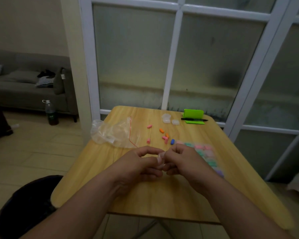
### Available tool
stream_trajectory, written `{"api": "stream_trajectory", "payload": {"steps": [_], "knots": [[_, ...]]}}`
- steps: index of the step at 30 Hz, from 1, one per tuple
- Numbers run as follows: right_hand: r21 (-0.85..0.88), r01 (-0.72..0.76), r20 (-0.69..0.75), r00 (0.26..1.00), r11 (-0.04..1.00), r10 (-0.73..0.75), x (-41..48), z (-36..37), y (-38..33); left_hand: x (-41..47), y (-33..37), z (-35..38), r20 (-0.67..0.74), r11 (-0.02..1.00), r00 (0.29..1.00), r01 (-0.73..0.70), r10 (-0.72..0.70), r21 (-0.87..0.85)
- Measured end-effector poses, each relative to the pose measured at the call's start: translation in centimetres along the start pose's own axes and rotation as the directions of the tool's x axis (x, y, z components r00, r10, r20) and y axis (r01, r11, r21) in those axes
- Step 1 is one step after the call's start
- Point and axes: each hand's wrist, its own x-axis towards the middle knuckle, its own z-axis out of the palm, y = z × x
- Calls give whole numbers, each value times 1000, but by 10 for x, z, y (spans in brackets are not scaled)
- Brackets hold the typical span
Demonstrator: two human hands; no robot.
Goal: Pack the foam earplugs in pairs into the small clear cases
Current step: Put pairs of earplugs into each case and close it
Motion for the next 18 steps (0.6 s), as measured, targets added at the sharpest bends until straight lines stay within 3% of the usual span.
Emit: {"api": "stream_trajectory", "payload": {"steps": [14,18], "knots": [[-78,41,-11,999,996,-42,1,2,4,6,-2,-3,7,1000,1000,16,-16,19],[1,14,-14,1000,1000,-14,6,0,9,9,0,-11,-48,997,997,63,-65,-52]]}}
